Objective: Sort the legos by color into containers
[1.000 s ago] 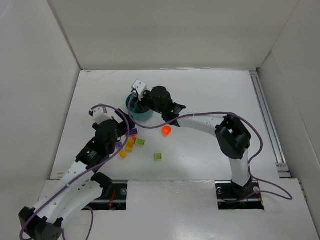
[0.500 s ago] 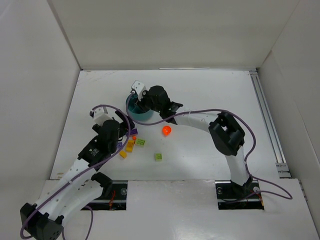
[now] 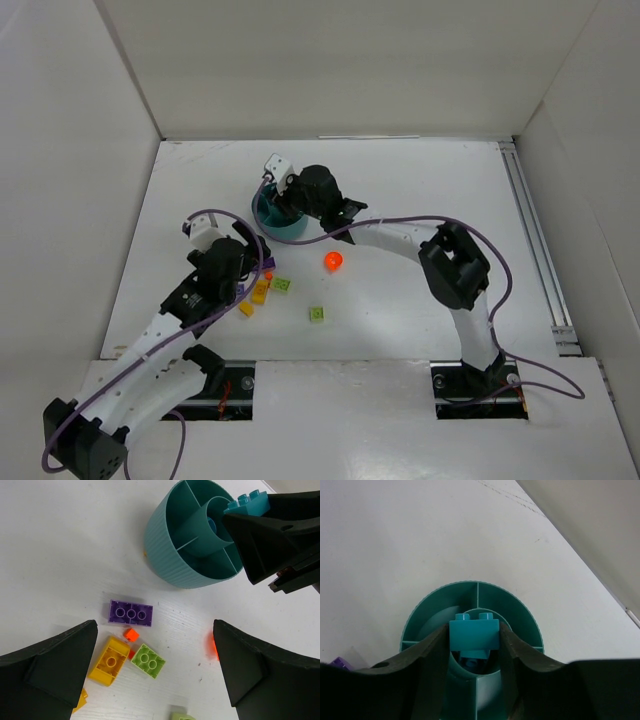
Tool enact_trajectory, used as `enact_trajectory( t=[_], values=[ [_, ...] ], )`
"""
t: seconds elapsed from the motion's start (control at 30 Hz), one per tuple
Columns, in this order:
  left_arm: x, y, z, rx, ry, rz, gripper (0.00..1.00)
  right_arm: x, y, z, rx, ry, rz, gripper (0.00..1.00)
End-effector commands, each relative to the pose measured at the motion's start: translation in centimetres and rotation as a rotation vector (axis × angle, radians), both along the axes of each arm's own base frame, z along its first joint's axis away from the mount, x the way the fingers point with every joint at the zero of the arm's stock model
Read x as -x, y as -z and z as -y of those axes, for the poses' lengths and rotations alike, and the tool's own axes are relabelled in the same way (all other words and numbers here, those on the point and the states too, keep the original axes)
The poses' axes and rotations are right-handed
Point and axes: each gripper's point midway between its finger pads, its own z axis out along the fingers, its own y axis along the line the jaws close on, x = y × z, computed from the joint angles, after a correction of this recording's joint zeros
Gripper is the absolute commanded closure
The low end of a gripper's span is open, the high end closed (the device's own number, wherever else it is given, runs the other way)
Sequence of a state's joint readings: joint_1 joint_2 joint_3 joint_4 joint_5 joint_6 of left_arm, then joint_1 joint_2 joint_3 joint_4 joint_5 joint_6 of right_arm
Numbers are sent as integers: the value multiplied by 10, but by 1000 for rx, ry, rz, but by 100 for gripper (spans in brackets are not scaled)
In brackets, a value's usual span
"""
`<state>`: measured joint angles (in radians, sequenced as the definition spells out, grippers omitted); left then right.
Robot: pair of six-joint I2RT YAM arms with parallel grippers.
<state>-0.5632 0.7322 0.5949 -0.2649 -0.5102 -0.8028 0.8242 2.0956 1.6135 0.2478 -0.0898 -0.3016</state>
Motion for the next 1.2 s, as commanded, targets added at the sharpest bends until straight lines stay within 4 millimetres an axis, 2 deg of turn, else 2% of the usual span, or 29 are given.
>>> enact_trajectory(
  t=[0.0, 0.07, 0.2, 0.3, 0.33, 0.37, 0.4, 0.43, 0.5, 0.57, 0.7, 0.73, 0.77, 0.8, 0.83, 0.87, 0.93, 0.97, 1.0, 1.07, 1.17],
  values=[
    [-3, -4, -4, 6, -30, 12, 0, -14, -17, -3, -36, 12, 43, 50],
    [-4, -1, -4, 5, -33, 1, 0, -16, -11, -2, -28, 23, 38, 50],
    [-7, 5, -3, 2, -20, -32, 0, -17, -16, -3, -34, 23, 45, 45],
    [-3, 17, -2, 6, -31, -95, 0, -15, -19, -1, -37, 23, 47, 32],
    [-4, 15, -3, 24, -60, -99, 0, -14, -19, -2, -38, 12, 45, 24],
    [1, 27, -6, 9, -73, -151, 0, -12, -22, 0, -39, 12, 46, 20],
    [1, 27, -7, 9, -91, -163, 0, -10, -31, 0, -45, -2, 64, 17],
    [1, 29, -10, 12, -110, -180, 0, -9, -25, 1, -36, -2, 56, 16],
    [7, 45, -11, -1, -120, -248, 0, -10, -36, 8, -47, 7, 67, 16],
    [11, 52, -14, 8, -151, -294, 0, -2, -44, 10, -55, -15, 69, 16],
    [20, 73, -31, 42, -248, -389, 0, 4, -56, 33, -54, -6, 79, 16],
    [24, 83, -36, 37, -250, -415, 0, 11, -48, 37, -41, -15, 63, 16],
    [24, 89, -46, 49, -276, -428, 1, 16, -60, 43, -48, -17, 85, 16],
    [24, 92, -44, 78, -254, -434, 3, 15, -62, 52, -41, -9, 93, 16],
    [19, 92, -44, 99, -250, -409, 4, 19, -62, 55, -39, -9, 91, 16],
    [21, 101, -49, 100, -255, -422, 5, 25, -62, 64, -29, -2, 96, 16],
    [13, 98, -42, 111, -188, -386, 6, 30, -60, 72, -16, 7, 99, 15],
    [13, 98, -40, 116, -170, -374, 8, 35, -51, 77, -1, 6, 84, 15],
    [13, 100, -38, 115, -151, -375, 10, 34, -55, 86, -3, 26, 89, 15],
    [12, 96, -33, 124, -125, -362, 12, 36, -52, 92, 3, 39, 87, 15],
    [19, 103, -35, 115, -126, -385, 15, 38, -43, 103, 8, 73, 57, 15]
  ],
)
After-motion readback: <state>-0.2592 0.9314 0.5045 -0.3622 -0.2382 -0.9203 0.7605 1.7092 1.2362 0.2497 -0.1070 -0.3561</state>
